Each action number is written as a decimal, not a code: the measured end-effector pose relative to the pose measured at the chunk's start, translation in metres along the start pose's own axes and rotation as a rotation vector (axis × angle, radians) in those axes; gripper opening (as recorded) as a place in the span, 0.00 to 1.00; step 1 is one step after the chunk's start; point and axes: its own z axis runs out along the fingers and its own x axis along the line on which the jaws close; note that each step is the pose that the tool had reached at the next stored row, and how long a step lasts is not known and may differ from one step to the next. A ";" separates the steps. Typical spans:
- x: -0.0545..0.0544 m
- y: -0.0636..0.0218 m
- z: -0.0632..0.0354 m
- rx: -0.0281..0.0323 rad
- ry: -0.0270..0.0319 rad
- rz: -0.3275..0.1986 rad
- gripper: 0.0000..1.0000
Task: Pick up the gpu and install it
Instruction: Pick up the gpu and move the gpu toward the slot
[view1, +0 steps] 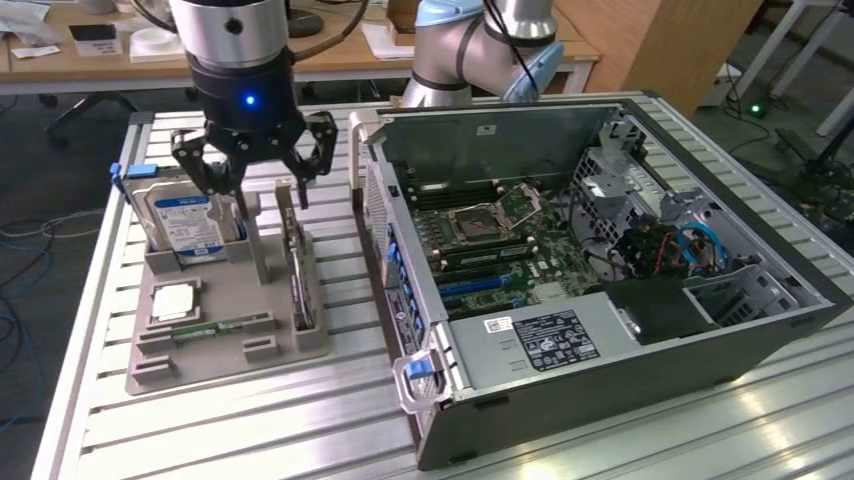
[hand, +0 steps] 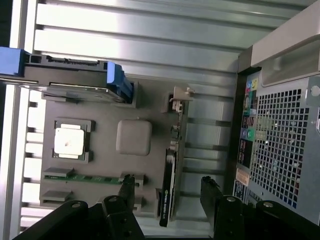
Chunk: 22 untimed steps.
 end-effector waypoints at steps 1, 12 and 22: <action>0.000 -0.0008 0.0020 -0.0001 -0.0001 0.000 0.64; 0.001 -0.0070 0.0206 0.0008 -0.0052 0.015 0.64; 0.000 -0.0083 0.0334 0.0030 -0.0113 0.057 0.64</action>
